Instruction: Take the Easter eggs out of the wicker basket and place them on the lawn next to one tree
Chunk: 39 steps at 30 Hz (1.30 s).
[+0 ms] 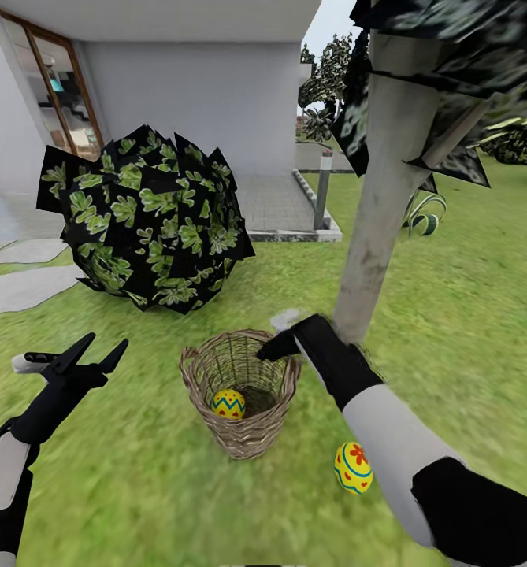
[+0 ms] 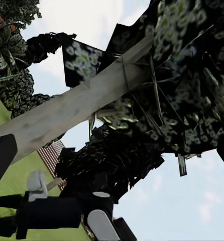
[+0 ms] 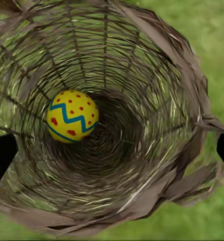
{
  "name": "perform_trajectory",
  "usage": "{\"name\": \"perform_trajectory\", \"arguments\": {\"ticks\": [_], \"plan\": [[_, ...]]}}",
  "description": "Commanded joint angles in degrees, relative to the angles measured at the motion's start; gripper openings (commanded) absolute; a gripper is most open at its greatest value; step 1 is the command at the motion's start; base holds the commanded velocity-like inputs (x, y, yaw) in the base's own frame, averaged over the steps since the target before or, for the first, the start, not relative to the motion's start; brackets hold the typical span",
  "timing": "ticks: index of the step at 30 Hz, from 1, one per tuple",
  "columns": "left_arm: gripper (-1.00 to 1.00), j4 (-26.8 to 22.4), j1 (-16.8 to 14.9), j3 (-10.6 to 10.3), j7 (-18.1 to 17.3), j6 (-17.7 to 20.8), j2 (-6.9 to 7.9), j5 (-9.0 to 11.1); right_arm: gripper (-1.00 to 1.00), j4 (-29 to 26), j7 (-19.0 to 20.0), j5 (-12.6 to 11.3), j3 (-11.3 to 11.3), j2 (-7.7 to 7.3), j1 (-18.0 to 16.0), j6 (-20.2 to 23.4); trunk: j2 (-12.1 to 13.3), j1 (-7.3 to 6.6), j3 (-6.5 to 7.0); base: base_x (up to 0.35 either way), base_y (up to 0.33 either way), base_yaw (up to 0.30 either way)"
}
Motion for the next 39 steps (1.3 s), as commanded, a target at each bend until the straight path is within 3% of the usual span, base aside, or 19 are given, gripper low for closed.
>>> {"name": "perform_trajectory", "arguments": {"ticks": [1,3,7,19,33,39], "plan": [[1.0,0.0,0.0,0.0,0.0,0.3,0.0,0.2,1.0,-0.4,0.4,-1.4,2.5,0.0,-0.1,0.2,0.0,-0.01,-0.05,0.0,0.0,0.0],[1.0,0.0,0.0,0.1,0.0,0.3,0.0,0.3,1.0,-0.8,0.4,-4.5,5.7,0.0,-0.1,0.2,0.0,-0.01,-0.05,0.0,0.0,0.0],[1.0,0.0,0.0,0.0,0.0,0.3,-0.02,0.3,1.0,-1.0,0.3,-6.6,7.7,-0.01,-0.1,0.1,0.0,-0.01,-0.14,0.0,0.0,0.084],[1.0,0.0,0.0,0.0,0.0,0.3,-0.03,0.2,1.0,-1.0,0.1,-7.0,7.9,-0.15,-0.1,0.1,0.0,-0.01,-0.67,0.014,0.0,0.228],[1.0,0.0,0.0,0.0,0.0,0.3,-0.04,0.4,1.0,0.5,0.0,-7.4,7.7,0.0,1.0,-0.2,0.0,-0.01,-0.68,0.306,0.094,0.008],[1.0,0.0,0.0,0.0,0.0,0.3,-0.41,0.4,1.0,2.7,-0.1,-7.5,7.6,0.0,1.7,-0.1,0.0,-0.01,-0.68,0.059,0.119,0.0]]}}
